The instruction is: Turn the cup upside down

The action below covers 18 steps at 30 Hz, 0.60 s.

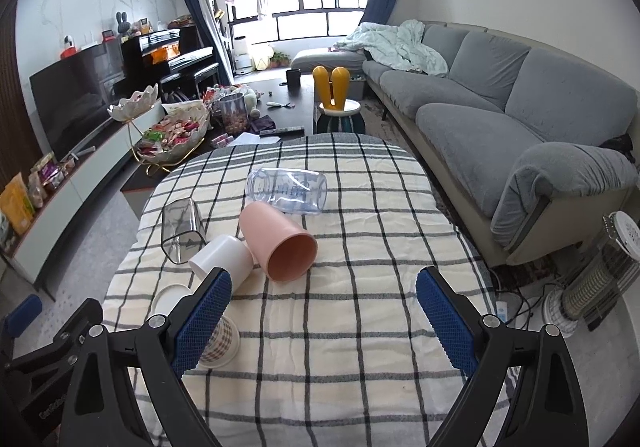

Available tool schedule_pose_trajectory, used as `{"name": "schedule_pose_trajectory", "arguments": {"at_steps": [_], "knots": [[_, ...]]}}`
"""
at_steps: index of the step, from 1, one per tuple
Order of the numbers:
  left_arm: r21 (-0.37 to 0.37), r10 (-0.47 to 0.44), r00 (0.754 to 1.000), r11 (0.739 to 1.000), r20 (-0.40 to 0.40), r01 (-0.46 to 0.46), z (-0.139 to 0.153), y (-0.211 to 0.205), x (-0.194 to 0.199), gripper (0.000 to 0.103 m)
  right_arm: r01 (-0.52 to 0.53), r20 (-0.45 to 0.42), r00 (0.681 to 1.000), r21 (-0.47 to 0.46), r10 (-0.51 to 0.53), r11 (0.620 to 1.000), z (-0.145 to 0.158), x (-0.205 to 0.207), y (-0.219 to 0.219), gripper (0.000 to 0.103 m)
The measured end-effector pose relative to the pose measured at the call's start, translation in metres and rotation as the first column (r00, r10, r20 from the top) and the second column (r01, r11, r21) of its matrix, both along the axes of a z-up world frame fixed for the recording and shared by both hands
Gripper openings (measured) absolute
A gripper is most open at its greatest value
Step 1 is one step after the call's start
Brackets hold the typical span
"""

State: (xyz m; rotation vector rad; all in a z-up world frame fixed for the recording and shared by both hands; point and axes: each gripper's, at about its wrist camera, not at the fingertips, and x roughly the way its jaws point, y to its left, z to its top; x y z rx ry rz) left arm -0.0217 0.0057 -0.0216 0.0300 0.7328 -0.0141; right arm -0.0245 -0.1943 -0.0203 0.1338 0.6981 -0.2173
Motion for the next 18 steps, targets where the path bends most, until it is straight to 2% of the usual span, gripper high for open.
{"name": "schedule_pose_trajectory", "arguments": {"at_steps": [18], "knots": [[-0.002,0.006,1.000,1.000,0.014,-0.006,0.0051,0.0011,-0.0016,0.103,-0.004,0.013,1.000,-0.008,0.004,1.000,0.0050,-0.0031,0.0013,0.094]]}}
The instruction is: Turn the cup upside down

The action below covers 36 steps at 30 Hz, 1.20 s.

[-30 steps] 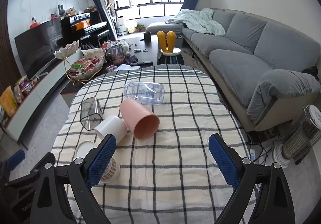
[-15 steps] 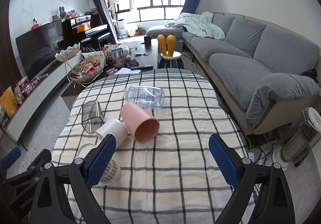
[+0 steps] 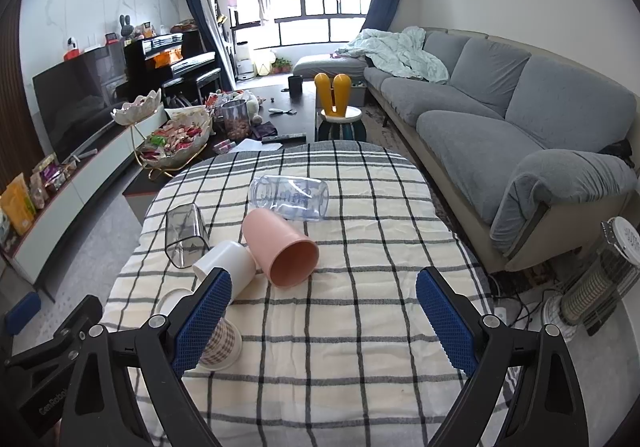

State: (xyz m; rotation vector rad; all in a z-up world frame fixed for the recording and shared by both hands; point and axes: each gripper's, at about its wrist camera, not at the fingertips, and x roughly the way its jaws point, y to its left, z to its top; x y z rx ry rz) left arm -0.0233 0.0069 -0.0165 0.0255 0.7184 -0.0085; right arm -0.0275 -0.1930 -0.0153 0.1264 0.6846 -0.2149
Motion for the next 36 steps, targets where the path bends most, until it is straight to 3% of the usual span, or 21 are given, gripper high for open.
{"name": "schedule_pose_trajectory", "arguments": {"at_steps": [36], "knots": [[0.007,0.013,1.000,1.000,0.013,-0.013,0.0055,0.0024,0.0017,0.103,0.004,0.018,1.000,-0.006,-0.004,1.000,0.0087,-0.0003,0.0017,0.097]]}}
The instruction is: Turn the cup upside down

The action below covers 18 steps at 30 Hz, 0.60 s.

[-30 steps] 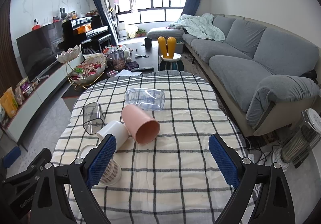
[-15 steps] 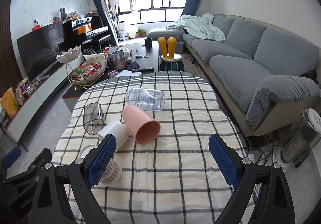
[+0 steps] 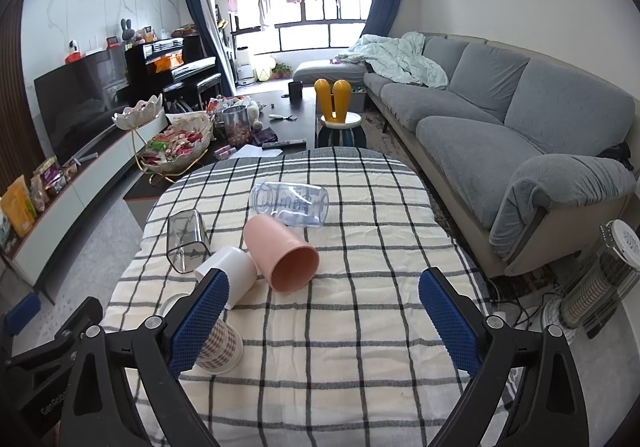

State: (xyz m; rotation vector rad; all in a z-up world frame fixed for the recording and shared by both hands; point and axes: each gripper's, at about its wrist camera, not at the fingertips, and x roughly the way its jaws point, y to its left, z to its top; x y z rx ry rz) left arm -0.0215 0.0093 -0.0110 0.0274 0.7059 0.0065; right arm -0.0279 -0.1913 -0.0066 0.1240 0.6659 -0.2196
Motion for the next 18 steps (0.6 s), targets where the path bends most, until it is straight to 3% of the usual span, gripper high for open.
{"name": "schedule_pose_trajectory", "arguments": {"at_steps": [18], "knots": [[-0.004,0.005,1.000,1.000,-0.012,-0.005,-0.0014,0.0039,0.0019,0.103,0.001,0.010,1.000,-0.005,-0.001,1.000,0.0040,-0.0017,0.0007,0.100]]}}
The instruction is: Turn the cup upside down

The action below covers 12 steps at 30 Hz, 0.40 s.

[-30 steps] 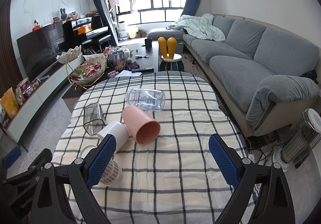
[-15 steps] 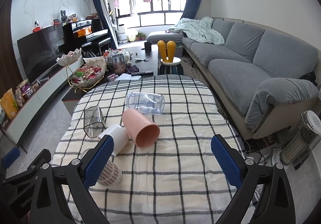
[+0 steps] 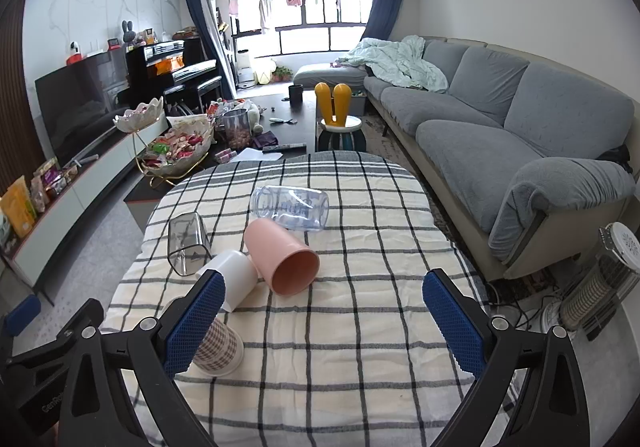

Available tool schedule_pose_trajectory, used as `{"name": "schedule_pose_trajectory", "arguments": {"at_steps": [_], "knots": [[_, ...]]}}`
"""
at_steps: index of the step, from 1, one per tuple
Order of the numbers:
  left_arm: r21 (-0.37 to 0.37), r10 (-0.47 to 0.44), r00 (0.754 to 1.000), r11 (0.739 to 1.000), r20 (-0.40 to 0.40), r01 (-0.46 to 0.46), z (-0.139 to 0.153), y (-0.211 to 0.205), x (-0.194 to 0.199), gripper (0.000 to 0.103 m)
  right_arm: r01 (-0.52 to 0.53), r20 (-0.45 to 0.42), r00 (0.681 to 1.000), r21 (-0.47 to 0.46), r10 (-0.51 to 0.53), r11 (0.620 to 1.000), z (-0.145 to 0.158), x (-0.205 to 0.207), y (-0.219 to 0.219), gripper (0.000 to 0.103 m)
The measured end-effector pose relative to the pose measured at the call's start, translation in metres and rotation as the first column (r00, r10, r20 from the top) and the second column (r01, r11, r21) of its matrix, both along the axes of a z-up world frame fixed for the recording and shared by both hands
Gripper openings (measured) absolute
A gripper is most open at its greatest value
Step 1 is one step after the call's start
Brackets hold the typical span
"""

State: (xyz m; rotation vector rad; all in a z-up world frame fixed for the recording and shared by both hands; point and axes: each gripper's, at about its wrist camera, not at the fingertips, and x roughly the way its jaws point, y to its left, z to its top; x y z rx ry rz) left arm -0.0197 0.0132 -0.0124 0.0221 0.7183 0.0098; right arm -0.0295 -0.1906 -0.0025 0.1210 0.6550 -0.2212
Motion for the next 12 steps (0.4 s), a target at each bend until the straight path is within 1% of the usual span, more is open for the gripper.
{"name": "schedule_pose_trajectory", "arguments": {"at_steps": [12], "knots": [[0.016,-0.001,1.000,1.000,0.001,0.001,-0.0052,-0.0040,0.0000,0.103,0.001,-0.004,1.000,0.002,-0.001,1.000,-0.0008,0.0004,0.0000,0.100]]}}
